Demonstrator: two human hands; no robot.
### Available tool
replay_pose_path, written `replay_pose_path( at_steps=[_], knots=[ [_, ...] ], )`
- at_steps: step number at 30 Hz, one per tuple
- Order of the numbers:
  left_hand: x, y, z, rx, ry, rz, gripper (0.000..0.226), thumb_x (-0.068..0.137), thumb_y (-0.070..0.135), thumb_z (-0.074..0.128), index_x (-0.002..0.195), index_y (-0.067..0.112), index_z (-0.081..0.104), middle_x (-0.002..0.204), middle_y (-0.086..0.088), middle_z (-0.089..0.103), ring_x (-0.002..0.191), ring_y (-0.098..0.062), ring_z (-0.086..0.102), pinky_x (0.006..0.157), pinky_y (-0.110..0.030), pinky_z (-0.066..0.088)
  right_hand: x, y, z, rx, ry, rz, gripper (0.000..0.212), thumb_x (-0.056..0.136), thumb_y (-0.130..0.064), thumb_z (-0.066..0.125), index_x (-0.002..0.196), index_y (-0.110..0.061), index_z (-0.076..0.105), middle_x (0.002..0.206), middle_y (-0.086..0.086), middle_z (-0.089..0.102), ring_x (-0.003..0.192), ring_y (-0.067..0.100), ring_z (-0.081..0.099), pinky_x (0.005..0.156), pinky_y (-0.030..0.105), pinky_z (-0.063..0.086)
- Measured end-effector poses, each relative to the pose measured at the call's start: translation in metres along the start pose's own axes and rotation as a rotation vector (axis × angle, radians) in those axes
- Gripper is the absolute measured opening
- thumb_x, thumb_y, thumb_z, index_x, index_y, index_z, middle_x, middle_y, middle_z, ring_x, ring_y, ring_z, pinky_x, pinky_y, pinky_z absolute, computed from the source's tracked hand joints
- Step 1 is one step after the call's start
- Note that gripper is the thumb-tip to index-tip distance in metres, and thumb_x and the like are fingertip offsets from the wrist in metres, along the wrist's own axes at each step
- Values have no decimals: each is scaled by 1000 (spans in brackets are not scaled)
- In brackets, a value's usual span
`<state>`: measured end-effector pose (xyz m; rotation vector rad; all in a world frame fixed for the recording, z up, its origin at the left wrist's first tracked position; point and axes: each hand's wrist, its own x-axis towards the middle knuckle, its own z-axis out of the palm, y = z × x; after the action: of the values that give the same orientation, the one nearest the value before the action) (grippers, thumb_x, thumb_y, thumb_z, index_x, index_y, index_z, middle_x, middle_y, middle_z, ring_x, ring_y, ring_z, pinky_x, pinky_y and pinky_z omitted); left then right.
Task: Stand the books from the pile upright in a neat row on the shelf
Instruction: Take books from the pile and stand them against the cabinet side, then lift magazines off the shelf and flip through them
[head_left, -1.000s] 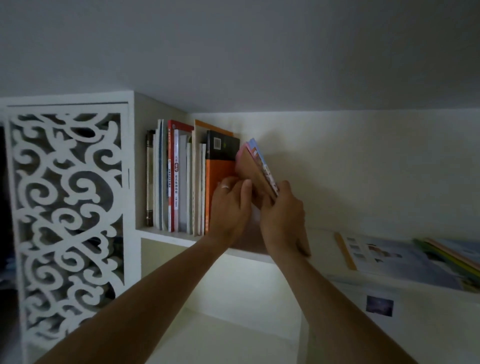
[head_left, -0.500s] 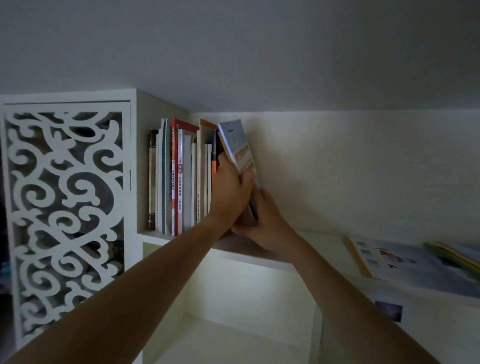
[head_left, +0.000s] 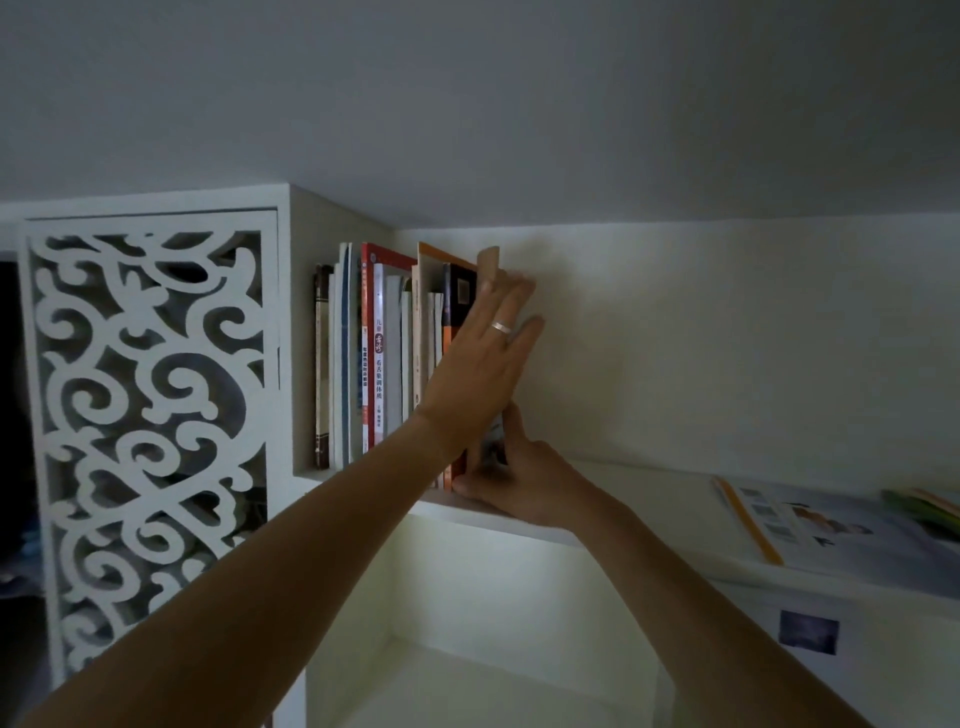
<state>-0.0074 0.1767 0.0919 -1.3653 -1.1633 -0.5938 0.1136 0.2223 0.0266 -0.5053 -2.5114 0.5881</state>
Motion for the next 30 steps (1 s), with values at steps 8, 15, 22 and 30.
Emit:
replay_pose_path(
  at_steps=[8,15,22,30],
  knots=[
    [-37,6,-7,415,-361,-72,62,88,37,79,139,7,59,153,-23,49,152,-41,33,128,-52,8,2,0,3,-265,149,67,64,94,-16,63,151,-23,35,118,13,68,101,33,67,77,31,49],
    [-57,40,-5,281,-473,-62,51,95,37,65,137,9,61,143,-18,60,146,-38,43,129,-54,16,-12,-8,-10,-288,246,92,36,89,-14,65,125,-10,63,113,13,70,98,33,67,81,38,56],
    [-27,69,-23,-1,-404,-232,38,87,28,79,117,9,67,123,-18,68,119,-35,64,105,-48,51,-36,-6,-46,-380,425,189,31,98,-21,59,128,-19,65,121,8,68,104,29,67,83,34,52],
    [-4,131,-18,-302,-409,-350,30,93,16,61,122,8,60,122,-12,62,112,-27,59,90,-40,54,-82,26,-84,-434,451,284,23,98,-19,60,119,-17,70,117,7,69,101,27,67,85,35,54]
  ],
)
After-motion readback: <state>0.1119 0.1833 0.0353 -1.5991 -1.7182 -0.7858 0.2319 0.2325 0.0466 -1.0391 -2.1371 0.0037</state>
